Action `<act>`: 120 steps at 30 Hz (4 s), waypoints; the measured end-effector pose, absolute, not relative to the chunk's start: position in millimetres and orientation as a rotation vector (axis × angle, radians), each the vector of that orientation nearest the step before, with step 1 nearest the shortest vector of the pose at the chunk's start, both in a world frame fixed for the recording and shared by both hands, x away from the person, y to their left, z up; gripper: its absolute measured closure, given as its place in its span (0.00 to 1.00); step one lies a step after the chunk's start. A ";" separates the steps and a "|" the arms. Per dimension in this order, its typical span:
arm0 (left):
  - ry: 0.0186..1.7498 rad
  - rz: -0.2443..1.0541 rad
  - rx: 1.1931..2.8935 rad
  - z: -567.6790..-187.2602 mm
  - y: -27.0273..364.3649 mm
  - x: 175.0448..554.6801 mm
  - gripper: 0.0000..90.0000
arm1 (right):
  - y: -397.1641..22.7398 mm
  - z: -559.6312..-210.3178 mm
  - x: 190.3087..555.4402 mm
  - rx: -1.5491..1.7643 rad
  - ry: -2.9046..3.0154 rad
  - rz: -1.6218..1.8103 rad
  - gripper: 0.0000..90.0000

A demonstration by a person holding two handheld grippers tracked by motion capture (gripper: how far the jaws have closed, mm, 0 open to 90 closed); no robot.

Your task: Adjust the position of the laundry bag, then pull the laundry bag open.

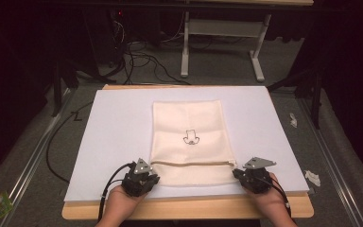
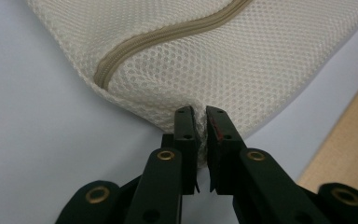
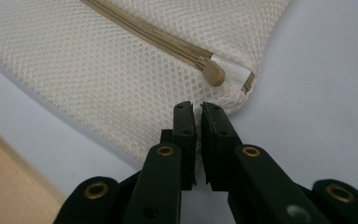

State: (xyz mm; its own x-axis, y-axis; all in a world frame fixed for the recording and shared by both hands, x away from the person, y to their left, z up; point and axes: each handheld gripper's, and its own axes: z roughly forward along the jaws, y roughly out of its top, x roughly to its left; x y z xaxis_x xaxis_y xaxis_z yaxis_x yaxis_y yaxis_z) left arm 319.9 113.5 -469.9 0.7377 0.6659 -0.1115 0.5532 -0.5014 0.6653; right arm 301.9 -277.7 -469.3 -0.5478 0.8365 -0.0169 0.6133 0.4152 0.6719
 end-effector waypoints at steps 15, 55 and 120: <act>0.877 0.224 2.205 -463.8 119.5 300.9 0.73 | -286.6 -456.2 273.7 1.243 2.286 1.007 0.82; 0.913 0.396 1.916 -457.3 137.5 314.9 0.46 | -296.7 -470.0 312.1 1.470 2.199 1.050 0.75; 0.686 0.051 2.054 -472.3 -78.0 337.8 0.82 | -288.0 -453.0 299.2 1.298 2.250 1.063 0.94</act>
